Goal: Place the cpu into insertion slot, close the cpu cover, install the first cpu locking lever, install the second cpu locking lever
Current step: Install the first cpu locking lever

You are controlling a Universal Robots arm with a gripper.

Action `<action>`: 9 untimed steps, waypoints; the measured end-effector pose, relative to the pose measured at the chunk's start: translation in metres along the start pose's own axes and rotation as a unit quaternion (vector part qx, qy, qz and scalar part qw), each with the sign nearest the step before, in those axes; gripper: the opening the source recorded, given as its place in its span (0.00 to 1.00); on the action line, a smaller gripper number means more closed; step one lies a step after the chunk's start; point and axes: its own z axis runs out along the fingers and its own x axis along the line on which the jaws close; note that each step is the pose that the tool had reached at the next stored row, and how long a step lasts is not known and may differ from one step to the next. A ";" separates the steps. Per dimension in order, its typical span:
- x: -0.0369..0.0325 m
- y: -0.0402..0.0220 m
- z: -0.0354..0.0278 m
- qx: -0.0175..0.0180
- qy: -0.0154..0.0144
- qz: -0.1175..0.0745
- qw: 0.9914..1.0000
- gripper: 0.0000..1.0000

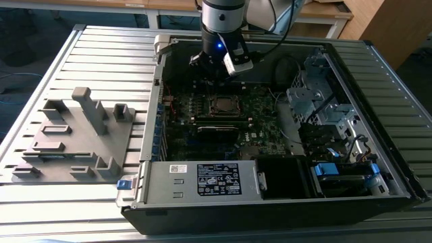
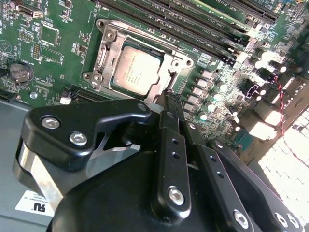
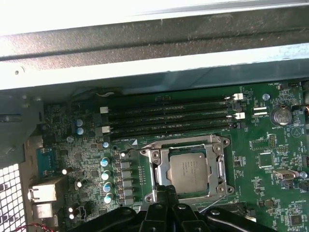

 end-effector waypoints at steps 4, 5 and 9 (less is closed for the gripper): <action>0.0000 0.0000 -0.0002 0.000 0.000 0.000 1.000 0.11; 0.0002 0.0000 -0.0002 0.000 0.000 0.000 1.000 0.11; 0.0023 -0.0003 -0.0002 0.000 -0.001 0.000 1.000 0.11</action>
